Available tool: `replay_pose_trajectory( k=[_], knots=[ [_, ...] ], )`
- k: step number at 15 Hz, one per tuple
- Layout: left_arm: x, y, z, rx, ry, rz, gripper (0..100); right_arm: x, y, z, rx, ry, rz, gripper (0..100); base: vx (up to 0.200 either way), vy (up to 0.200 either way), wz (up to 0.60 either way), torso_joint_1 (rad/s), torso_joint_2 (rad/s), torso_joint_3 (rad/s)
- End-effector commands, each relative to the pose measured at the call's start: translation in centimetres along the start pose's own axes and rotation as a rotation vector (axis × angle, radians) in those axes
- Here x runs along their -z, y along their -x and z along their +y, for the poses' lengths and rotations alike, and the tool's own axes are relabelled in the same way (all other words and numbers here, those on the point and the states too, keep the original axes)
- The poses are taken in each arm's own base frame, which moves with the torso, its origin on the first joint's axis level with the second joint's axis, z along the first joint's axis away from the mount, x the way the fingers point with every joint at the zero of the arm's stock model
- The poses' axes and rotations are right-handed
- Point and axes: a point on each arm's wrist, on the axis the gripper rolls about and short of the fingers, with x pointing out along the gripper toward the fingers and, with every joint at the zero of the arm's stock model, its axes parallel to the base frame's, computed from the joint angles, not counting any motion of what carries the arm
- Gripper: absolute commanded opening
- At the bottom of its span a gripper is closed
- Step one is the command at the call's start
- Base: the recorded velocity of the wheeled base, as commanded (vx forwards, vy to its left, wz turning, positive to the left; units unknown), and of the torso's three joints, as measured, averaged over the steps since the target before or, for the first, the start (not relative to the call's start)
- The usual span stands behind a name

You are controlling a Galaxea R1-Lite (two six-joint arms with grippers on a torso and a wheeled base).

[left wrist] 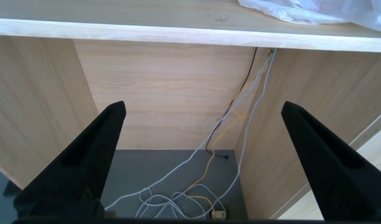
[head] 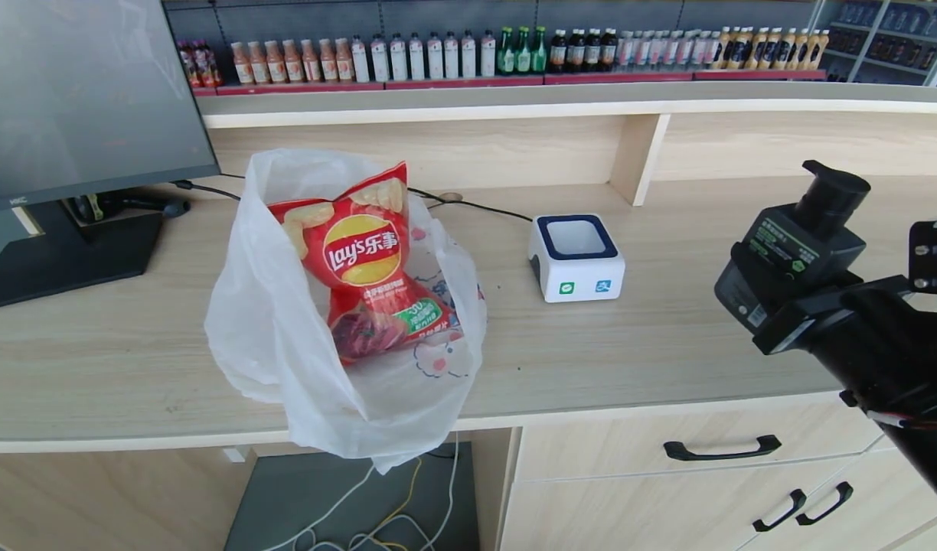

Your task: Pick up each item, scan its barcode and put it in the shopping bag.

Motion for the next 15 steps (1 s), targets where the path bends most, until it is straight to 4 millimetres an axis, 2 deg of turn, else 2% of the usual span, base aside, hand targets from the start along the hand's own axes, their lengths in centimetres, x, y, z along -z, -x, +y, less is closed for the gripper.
replay_pose_trajectory(
  k=[1,3,9,15],
  knots=[
    [0.0,0.0,0.0,0.0,-0.001,0.0,100,0.0,-1.4,0.2,0.068,-0.006,-0.011,0,0.0,0.0,0.0,0.0,0.0,0.0],
    [0.0,0.0,0.0,0.0,-0.001,0.0,100,-0.1,-1.8,1.1,0.06,-0.023,-0.014,0,0.0,0.0,0.0,0.0,0.0,0.0],
    [0.0,0.0,0.0,0.0,0.001,0.0,100,0.1,-0.8,1.5,0.026,-0.052,0.004,0,0.0,0.2,0.0,0.001,0.0,0.0],
    [0.0,0.0,0.0,0.0,0.001,0.0,100,-0.3,-1.2,1.5,0.029,-0.057,-0.015,0,0.0,0.2,0.0,0.002,0.0,0.002]
  ],
)
